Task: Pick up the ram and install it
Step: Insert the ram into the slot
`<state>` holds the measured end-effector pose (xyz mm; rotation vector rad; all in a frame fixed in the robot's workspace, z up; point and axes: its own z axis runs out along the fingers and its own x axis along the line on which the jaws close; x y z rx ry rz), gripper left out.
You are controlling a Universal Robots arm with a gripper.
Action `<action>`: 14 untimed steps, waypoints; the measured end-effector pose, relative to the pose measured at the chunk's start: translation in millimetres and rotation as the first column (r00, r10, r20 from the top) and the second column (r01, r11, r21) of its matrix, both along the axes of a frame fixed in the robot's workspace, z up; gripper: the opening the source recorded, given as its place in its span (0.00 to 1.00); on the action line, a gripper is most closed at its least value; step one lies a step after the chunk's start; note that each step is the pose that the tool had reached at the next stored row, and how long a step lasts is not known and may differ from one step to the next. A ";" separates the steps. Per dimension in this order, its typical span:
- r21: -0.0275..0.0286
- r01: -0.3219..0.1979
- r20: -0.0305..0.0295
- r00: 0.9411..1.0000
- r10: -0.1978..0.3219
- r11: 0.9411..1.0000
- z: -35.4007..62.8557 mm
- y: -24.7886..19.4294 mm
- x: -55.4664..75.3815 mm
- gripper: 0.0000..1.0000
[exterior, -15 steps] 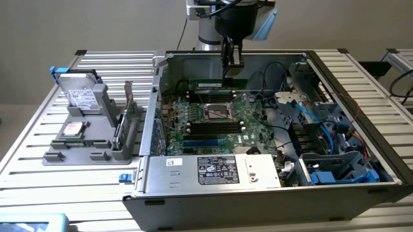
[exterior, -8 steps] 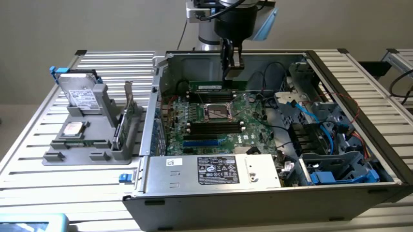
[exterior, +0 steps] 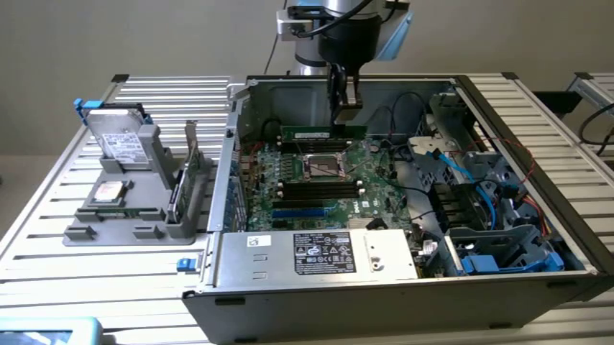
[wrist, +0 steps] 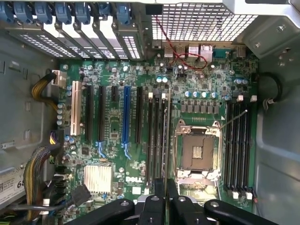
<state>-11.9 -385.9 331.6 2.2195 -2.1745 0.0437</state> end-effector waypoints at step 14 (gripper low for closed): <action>-0.014 0.000 0.000 1.000 0.000 1.000 -24.0 0.0 1.5 0.13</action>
